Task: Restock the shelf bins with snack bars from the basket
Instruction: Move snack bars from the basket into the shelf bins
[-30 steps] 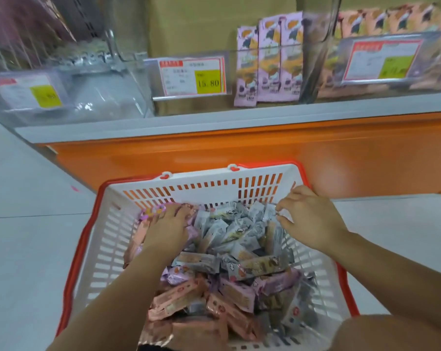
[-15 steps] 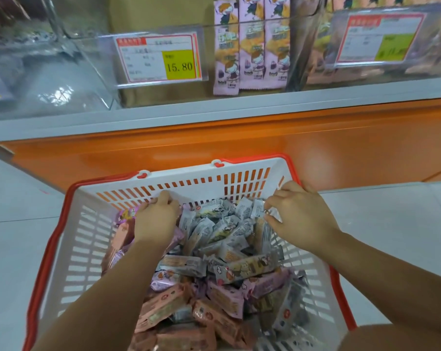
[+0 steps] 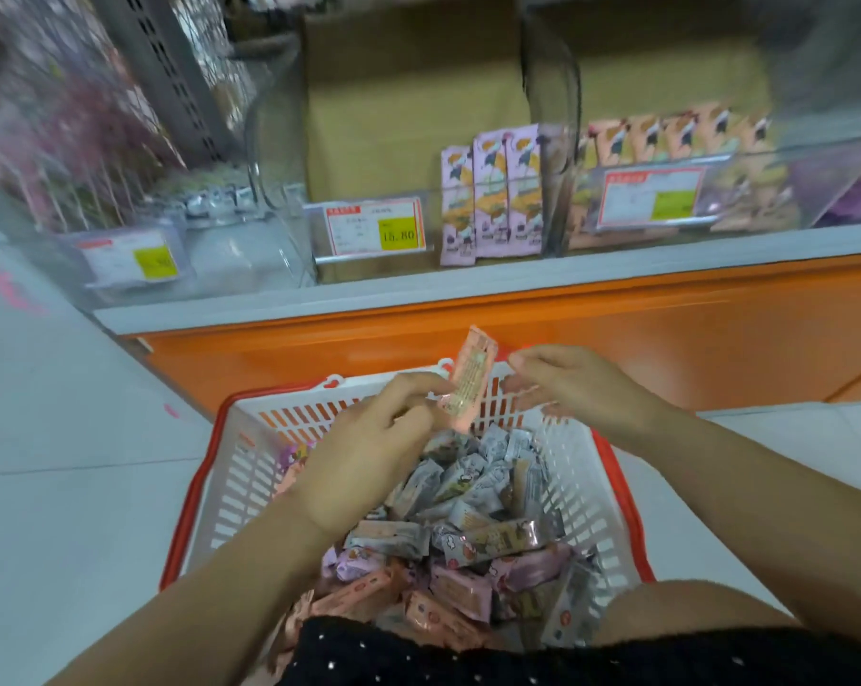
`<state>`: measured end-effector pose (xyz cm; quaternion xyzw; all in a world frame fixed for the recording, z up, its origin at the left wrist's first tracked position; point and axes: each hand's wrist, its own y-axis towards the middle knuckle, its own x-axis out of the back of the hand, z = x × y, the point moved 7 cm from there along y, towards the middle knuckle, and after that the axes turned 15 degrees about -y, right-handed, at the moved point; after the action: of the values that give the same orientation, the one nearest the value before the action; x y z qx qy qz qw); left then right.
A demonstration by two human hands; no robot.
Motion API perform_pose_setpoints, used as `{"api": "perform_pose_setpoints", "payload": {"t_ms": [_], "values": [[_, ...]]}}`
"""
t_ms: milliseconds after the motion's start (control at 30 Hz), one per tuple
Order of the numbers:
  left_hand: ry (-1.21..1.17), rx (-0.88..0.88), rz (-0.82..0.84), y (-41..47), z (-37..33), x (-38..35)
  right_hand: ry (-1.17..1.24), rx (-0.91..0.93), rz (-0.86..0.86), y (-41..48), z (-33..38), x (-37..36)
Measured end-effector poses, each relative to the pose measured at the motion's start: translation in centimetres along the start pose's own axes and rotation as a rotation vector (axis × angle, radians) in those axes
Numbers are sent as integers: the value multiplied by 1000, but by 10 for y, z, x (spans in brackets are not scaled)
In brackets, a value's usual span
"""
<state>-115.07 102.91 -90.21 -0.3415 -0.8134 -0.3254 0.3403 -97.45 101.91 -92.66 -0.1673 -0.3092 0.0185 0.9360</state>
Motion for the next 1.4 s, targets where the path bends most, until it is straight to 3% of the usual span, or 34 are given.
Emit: {"api": "perform_pose_setpoints", "payload": {"t_ms": [100, 167, 200, 267, 333, 400, 467, 533, 633, 833, 967, 1033, 1133, 1267, 1400], "values": [[-48, -69, -21, 5, -37, 16, 210, -29, 74, -19, 21, 10], [109, -74, -15, 20, -63, 28, 381, -8, 57, -31, 33, 21], [144, -186, -5, 26, -76, 32, 478, 8, 47, -38, 39, 27], [189, -367, -137, 36, -102, 47, 644, 37, 39, -52, 49, 41], [53, -354, -216, 48, -121, 60, 693, 54, 30, -67, 55, 55], [-169, -253, -369, 60, -140, 79, 599, 53, -59, -80, 54, 72], [-424, -45, -503, 70, -142, 91, 418, 20, -240, -94, 47, 95], [-626, 159, -550, 81, -135, 93, 253, 49, -394, -111, 49, 117], [-830, 338, -541, 94, -135, 82, 52, 225, -471, -136, 65, 133], [-997, 486, -620, 116, -147, 53, -350, 327, -669, -171, 75, 150], [-1052, 450, -608, 133, -156, 37, -601, 321, -871, -174, 67, 163], [-1001, 348, -521, 145, -164, 31, -541, 272, -904, -166, 57, 175], [-681, 242, -431, 159, -162, 27, -494, 214, -958, -150, 45, 196], [-148, 206, -436, 168, -136, 28, -733, 210, -1069, -121, 57, 220], [36, 283, -370, 175, -113, 24, -881, 115, -1086, -75, 65, 253]]}}
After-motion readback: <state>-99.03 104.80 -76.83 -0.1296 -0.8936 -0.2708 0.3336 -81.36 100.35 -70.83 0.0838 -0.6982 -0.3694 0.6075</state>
